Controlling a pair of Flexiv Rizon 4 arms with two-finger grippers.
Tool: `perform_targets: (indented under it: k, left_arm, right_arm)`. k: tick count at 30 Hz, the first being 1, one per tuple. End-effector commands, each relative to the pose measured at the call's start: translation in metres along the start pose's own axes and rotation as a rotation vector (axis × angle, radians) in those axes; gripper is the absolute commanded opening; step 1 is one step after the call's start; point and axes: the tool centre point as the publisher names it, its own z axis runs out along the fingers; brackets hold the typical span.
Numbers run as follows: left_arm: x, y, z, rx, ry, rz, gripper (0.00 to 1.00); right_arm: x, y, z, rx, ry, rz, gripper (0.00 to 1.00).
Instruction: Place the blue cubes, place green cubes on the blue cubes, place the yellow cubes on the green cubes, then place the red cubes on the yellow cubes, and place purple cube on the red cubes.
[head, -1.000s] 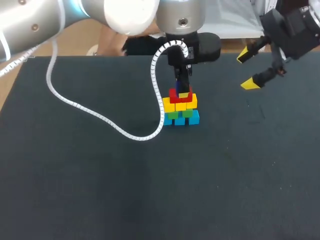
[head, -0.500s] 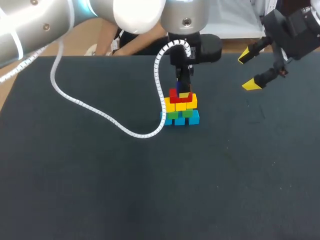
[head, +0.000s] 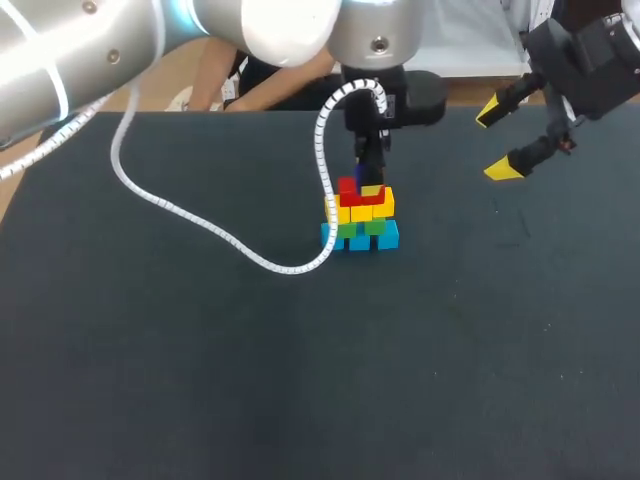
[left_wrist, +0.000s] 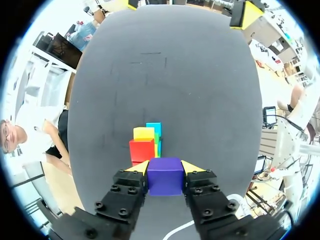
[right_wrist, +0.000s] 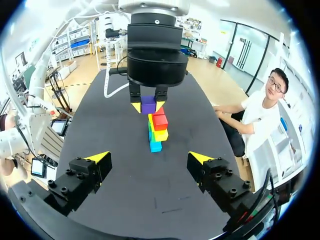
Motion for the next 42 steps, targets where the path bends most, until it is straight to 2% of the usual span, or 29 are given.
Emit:
perform_targets:
  k: [1, 42]
  left_arm:
    - [0.001, 0.002, 0.001, 0.002, -0.001, -0.001, 0.0]
    - [-0.004, 0.012, 0.011, 0.013, 0.008, 0.011, 0.0]
  right_arm:
    - [0.0, 0.0, 0.0, 0.0, -0.002, 0.0, 1.0]
    - [0.0, 0.0, 0.0, 0.0, -0.002, 0.0, 1.0]
